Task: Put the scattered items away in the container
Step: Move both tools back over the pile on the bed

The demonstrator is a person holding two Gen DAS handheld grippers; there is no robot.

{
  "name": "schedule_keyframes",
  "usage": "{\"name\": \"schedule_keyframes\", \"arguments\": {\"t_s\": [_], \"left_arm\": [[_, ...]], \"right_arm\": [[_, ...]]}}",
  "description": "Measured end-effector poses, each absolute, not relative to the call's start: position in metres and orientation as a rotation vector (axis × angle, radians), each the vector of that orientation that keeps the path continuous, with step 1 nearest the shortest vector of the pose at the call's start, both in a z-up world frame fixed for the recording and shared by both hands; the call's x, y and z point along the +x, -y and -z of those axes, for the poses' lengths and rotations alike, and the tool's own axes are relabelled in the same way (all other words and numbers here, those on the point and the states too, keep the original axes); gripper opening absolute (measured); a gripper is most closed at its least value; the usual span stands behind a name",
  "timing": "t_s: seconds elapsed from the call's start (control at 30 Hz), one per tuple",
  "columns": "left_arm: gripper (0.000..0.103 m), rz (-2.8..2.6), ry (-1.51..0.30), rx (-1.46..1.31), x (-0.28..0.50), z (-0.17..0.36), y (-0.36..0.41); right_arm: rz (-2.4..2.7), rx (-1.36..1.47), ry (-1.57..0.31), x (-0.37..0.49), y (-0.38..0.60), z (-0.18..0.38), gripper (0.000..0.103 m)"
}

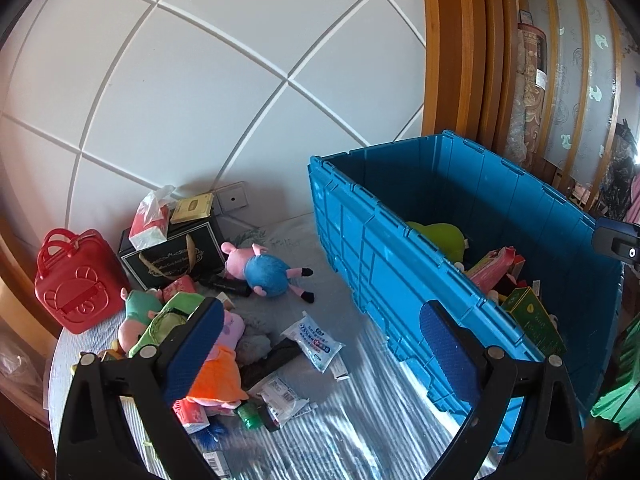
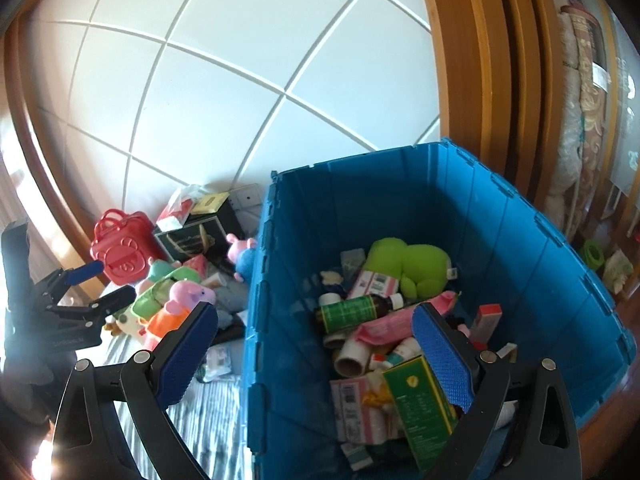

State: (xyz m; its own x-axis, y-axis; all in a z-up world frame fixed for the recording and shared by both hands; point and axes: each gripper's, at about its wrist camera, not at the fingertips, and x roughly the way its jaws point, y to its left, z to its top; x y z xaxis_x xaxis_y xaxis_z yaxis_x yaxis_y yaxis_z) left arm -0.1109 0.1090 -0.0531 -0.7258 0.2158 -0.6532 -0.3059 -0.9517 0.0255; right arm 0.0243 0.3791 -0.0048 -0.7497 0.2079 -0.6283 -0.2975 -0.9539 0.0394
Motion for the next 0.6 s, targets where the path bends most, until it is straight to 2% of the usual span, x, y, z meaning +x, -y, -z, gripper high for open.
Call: {"name": "schedule_keyframes", "arguments": {"t_s": [0.37,0.6], "left_arm": [[0.100,-2.763,-0.139,-1.157,-0.080,0.106,0.011],[0.098,-2.817,-0.188,-1.288,-0.060,0.152,0.091]], "right_arm": [[-2.771,-1.029,-0.135,-0.002,-0.292,0.028,0.099],[-2.802,-1.137,-0.088,-0.029,-0.228,0.066,0.099]]}}
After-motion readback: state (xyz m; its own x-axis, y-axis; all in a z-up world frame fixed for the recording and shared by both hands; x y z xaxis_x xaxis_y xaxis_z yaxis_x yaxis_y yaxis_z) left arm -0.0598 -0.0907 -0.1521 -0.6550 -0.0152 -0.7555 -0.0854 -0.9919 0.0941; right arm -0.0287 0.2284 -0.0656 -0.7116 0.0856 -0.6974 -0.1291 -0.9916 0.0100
